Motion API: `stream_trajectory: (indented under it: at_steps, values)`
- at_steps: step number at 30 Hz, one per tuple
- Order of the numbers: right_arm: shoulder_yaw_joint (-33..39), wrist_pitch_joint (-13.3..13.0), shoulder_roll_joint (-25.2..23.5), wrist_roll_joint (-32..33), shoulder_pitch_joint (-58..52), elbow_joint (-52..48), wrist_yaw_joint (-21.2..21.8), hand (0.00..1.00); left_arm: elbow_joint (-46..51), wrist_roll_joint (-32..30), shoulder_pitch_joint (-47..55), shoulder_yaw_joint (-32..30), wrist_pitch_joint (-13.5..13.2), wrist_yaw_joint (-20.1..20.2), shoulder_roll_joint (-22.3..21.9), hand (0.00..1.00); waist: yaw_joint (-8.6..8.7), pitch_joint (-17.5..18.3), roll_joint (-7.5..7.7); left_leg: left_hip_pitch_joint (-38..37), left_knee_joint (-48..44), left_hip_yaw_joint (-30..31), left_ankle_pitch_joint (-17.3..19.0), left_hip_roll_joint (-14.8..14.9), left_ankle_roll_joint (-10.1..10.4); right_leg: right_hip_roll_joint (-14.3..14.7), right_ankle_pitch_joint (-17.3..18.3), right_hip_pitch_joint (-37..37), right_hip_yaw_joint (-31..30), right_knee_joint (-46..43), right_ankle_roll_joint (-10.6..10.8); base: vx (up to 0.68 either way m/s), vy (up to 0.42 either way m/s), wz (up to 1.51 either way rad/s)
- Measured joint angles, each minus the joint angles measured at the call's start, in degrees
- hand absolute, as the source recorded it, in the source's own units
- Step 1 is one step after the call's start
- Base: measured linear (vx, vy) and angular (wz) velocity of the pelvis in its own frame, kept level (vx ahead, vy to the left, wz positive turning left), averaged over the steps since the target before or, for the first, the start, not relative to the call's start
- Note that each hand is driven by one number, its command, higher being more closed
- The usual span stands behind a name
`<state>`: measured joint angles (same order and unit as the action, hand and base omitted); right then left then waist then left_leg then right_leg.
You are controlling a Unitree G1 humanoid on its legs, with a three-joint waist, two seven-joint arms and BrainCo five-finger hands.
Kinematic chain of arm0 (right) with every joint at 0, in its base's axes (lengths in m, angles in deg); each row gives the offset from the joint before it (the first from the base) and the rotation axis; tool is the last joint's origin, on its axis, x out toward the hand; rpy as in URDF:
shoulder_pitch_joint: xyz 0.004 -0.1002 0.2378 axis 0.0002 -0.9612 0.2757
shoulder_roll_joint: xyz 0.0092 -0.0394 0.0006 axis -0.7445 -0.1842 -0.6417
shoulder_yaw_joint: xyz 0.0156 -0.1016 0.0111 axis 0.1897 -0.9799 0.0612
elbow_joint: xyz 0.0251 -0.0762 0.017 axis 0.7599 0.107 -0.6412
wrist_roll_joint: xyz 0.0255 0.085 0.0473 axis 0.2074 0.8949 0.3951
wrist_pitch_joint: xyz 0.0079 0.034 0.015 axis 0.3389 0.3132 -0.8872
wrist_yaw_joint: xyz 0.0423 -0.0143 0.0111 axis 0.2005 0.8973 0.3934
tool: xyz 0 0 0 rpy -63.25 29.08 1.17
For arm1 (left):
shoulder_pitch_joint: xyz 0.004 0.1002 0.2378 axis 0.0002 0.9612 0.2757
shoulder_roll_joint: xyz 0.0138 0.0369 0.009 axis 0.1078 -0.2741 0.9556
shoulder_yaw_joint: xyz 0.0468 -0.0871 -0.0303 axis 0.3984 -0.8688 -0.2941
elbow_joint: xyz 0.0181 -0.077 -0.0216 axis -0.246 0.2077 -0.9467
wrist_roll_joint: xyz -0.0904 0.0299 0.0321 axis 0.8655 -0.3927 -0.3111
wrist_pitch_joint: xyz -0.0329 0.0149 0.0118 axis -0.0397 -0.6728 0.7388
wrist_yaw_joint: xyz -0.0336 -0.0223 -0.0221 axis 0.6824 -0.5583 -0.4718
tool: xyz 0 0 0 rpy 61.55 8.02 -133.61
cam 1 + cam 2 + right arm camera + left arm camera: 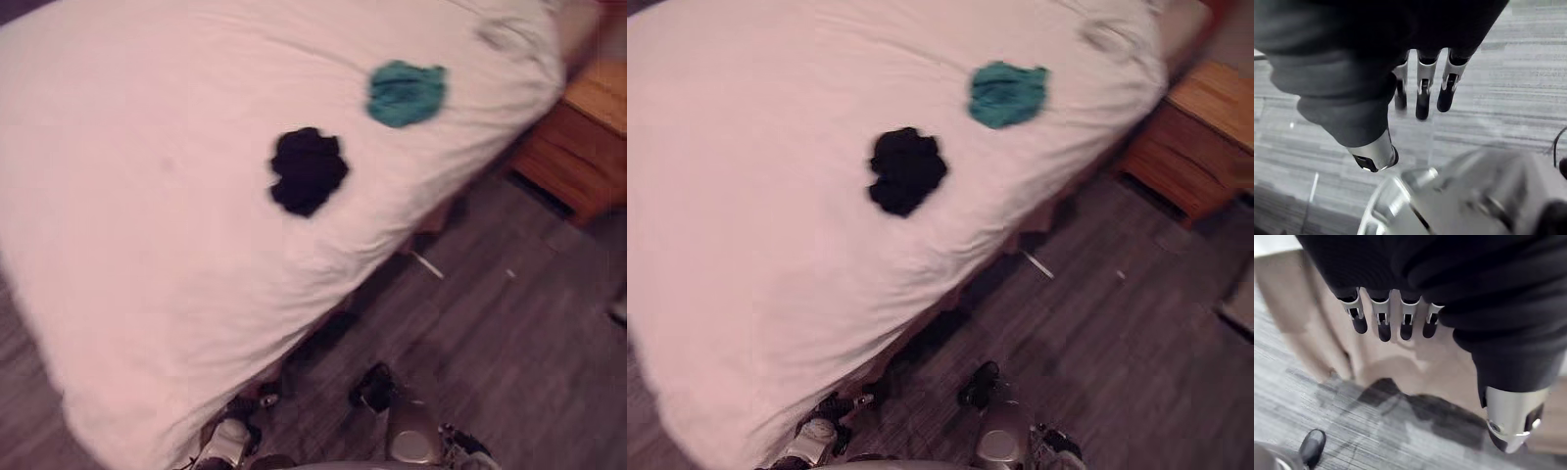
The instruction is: Tidy the bed and pick cloth on bed and put in laundry
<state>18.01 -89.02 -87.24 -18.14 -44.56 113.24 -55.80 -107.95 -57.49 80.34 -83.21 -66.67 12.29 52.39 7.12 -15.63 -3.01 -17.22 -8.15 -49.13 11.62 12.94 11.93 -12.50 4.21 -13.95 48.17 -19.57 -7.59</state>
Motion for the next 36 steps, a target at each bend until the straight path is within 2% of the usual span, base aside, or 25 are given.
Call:
stream_trajectory:
  at_steps: [2,3,4,5,7,9,10,13,15,17,19,20,21,22,23,26,27,28,29,30,32,33,34,35,36]
  values:
    - [-1.6,-0.1,0.5,-1.0,0.1,-0.3,-0.1,0.0,-1.1,-1.8,-1.1,-0.3,0.0,0.5,-0.8,0.0,-0.02,0.4,0.4,-2.4,-6.5,-4.0,-3.1,1.7,1.1,4.9,0.1,0.2,-6.3,1.8,-0.1,0.3,-0.148,-2.04]
    - [-3.8,-0.2,0.2,-2.0,0.0,-0.8,-0.1,0.0,-1.2,-2.0,-0.6,-0.5,0.0,0.4,-1.0,0.0,-0.31,0.8,0.97,-2.0,-16.9,-4.3,-5.6,4.7,0.0,7.1,0.4,0.8,-11.6,2.8,-0.4,0.35,-0.12,-2.4]
    - [-6.4,-0.1,-0.1,-2.5,0.0,-1.3,-0.1,0.0,-1.1,-2.0,0.0,-0.9,-0.1,0.3,-1.2,0.0,-0.77,1.0,1.13,0.8,-29.0,-0.6,-10.4,8.6,-5.8,9.9,0.1,1.9,-16.4,5.0,-1.1,0.4,-0.105,-2.64]
    - [-7.8,-0.2,0.0,-2.7,0.1,-2.1,0.1,0.0,-1.1,-2.1,0.2,-2.0,-0.3,0.1,-1.5,0.0,-1.49,1.1,0.88,7.3,-41.2,9.4,-6.9,9.9,-12.5,12.2,-0.4,2.8,-21.3,6.7,-1.8,0.36,-0.048,-2.64]
    - [-10.4,-0.2,0.9,-4.5,1.1,-1.1,-0.1,0.0,-0.5,-1.1,0.9,-3.5,-0.6,-0.8,-3.0,0.0,-3.95,0.4,1.46,17.9,-50.9,29.1,-0.4,3.7,-11.0,15.8,-0.5,6.4,-30.3,8.9,-2.0,0.26,0.04,-2.57]
    - [-11.3,-0.2,1.0,-6.3,0.9,0.3,-0.1,0.0,2.1,-0.6,1.0,-2.0,-0.9,-2.3,-2.5,0.0,-5.12,-0.4,2.95,23.1,-44.6,41.2,2.9,-1.6,-9.7,16.9,-0.8,12.0,-35.6,10.8,0.4,0.23,0.133,-1.95]
    - [-11.4,-0.1,0.8,-7.1,0.8,0.3,0.0,0.0,2.4,0.2,0.9,-1.9,-1.5,-3.1,-2.8,0.0,-5.45,-0.3,3.39,25.2,-33.2,45.3,3.5,-3.5,-8.5,16.9,-0.3,14.1,-38.4,11.9,1.8,0.21,0.153,-1.43]
    - [-11.1,-0.1,1.6,-8.7,-0.2,0.3,-0.1,0.0,2.5,1.0,0.2,-1.9,-2.1,-3.4,-3.9,0.0,-6.55,0.4,2.23,29.6,-10.0,50.0,-0.6,-5.6,-4.8,16.9,-0.5,15.2,-44.2,15.0,3.8,0.25,0.222,-1.27]
    - [-11.1,-0.1,1.7,-8.8,-1.1,0.1,-0.1,0.0,2.0,1.0,0.1,-1.9,-2.4,-3.4,-3.6,0.0,-7.98,0.9,1.72,27.6,-7.9,48.8,-7.2,-6.0,-7.3,16.8,-0.2,16.9,-47.8,16.0,5.9,0.34,0.268,-1.1]
    - [-11.1,-0.1,0.3,-9.8,-2.4,-0.1,0.0,0.0,1.9,1.1,0.0,-1.9,-2.6,-3.2,-2.5,0.0,-7.89,1.2,5.09,25.5,-7.5,46.8,-5.0,-8.7,-10.7,13.5,4.4,16.4,-49.1,12.0,8.0,0.4,0.292,-0.5]
    - [-10.9,0.0,-1.0,-11.5,-3.5,0.2,0.1,0.0,1.9,1.5,0.1,-1.0,-3.1,-3.0,-1.3,0.0,-8.58,0.9,8.08,21.6,-4.5,45.8,-3.8,-10.5,-12.5,11.4,7.7,12.9,-48.8,-0.1,12.5,0.31,0.165,-0.29]
    - [-11.2,0.0,-1.7,-12.3,-3.2,0.1,0.3,0.0,0.5,1.8,0.1,-0.5,-3.0,-2.8,0.8,0.0,-7.62,0.4,9.08,18.0,-2.6,46.3,-3.1,-10.1,-12.5,10.8,5.6,6.9,-46.4,-16.9,13.7,0.33,0.1,0.01]
    - [-11.1,0.0,-2.3,-12.4,-3.5,-0.3,0.2,0.0,0.0,2.1,0.4,0.0,-2.5,-2.5,1.6,0.0,-6.45,0.2,9.86,14.7,-2.0,47.9,-2.3,-9.6,-12.5,9.8,2.7,2.8,-43.8,-27.4,14.1,0.33,0.061,0.38]
    - [-11.2,0.0,-2.4,-12.5,-4.0,-0.4,0.2,0.0,-0.3,2.1,0.6,0.2,-2.4,-2.5,1.5,0.0,-5.94,0.3,9.98,13.4,-1.8,48.4,-1.6,-9.3,-12.4,9.3,4.4,1.7,-42.7,-30.6,12.8,0.43,-0.063,0.66]
    - [-11.1,0.0,-2.2,-12.5,-4.3,-0.6,0.2,0.0,-0.4,2.2,0.5,0.2,-2.4,-2.5,0.9,0.0,-5.81,0.3,9.29,11.3,-1.6,49.6,0.0,-8.5,-12.2,8.1,8.2,-0.6,-41.3,-30.8,11.2,0.53,-0.12,0.54]
    - [-11.0,-0.1,-0.5,-12.4,-3.4,-1.8,0.2,0.0,-1.9,1.8,0.2,-0.3,-1.7,-2.3,0.2,0.0,-4.46,-0.2,5.67,8.3,0.8,50.8,1.6,-5.5,-10.8,7.9,7.8,-4.7,-40.3,-14.1,10.3,0.49,-0.169,0.34]
    - [-10.9,0.0,0.6,-12.0,-2.8,-1.9,0.1,0.0,-2.0,0.6,0.1,-0.3,-1.5,-2.1,0.2,0.0,-4.03,-0.6,4.05,6.2,2.9,50.7,2.5,-3.5,-9.3,8.2,2.6,-5.3,-40.0,0.1,10.7,0.58,-0.244,0.2]
    - [-10.8,0.0,0.4,-11.6,-2.9,-1.8,0.0,0.0,-2.1,-0.1,0.1,-0.4,-1.2,-2.1,0.6,0.0,-3.95,-0.4,4.22,4.7,4.4,50.4,3.5,-3.2,-8.1,7.1,-1.2,-5.0,-39.4,10.0,11.9,0.7,-0.331,0.19]
    - [-10.8,0.0,0.2,-11.5,-2.8,-1.7,-0.1,0.0,-2.2,-0.5,0.1,-0.6,-1.1,-2.0,0.7,0.0,-3.79,-0.4,4.42,3.5,5.0,50.4,4.3,-3.0,-7.0,6.1,-5.6,-5.1,-38.3,11.2,12.9,0.63,-0.29,0.08]
    - [-10.3,0.0,0.6,-11.4,-1.6,-1.7,-0.1,0.0,-2.7,-1.6,0.3,-0.9,-0.9,-1.9,0.4,0.0,-3.35,-0.8,2.19,1.1,5.8,48.6,4.1,-0.7,-5.4,7.0,-9.8,-5.9,-35.6,6.7,10.3,0.75,-0.331,-0.07]
    - [-8.6,-0.1,0.7,-11.5,-0.9,-1.8,0.0,0.0,-3.4,-2.0,0.1,-1.2,-1.0,-1.6,-0.7,0.0,-2.97,-0.5,0.65,-1.3,5.3,45.6,-0.5,1.3,-3.2,9.0,-4.7,-6.1,-35.2,1.4,8.2,0.56,-0.233,-0.23]
    - [-7.8,-0.1,0.2,-11.4,-1.2,-1.9,-0.1,0.0,-3.3,-2.0,0.1,-3.0,-1.3,-1.1,-1.6,0.0,-3.0,-0.4,0.6,-0.9,-0.5,45.1,-3.4,2.6,-0.1,10.8,-1.8,-4.0,-34.9,-0.4,7.1,0.58,-0.318,-0.31]
    - [-7.8,0.0,0.1,-11.4,-1.5,-2.5,-0.1,0.0,-3.1,-1.9,0.4,-5.1,-1.5,-1.0,-2.6,0.0,-3.13,-0.4,0.59,2.6,-11.8,46.2,-5.4,3.8,0.7,12.3,0.3,-0.9,-35.1,0.3,6.6,0.69,-0.379,-0.29]
    - [-7.9,0.0,0.0,-11.4,-1.9,-3.3,-0.1,0.0,-2.5,-1.9,0.8,-6.4,-1.6,-1.0,-3.1,0.0,-3.18,-0.4,0.46,5.9,-20.8,47.8,-7.9,4.5,0.5,12.9,1.0,1.2,-35.7,1.5,6.3,0.56,-0.254,-0.37]
    - [-8.5,0.0,0.3,-11.5,-2.6,-4.9,0.0,0.0,0.6,-1.7,2.4,-8.5,-2.1,-0.8,-4.4,0.0,-3.45,-0.3,-0.04,13.8,-38.7,50.5,-10.6,5.6,-0.3,15.3,2.0,5.7,-37.0,4.4,5.1,0.55,-0.144,-0.6]
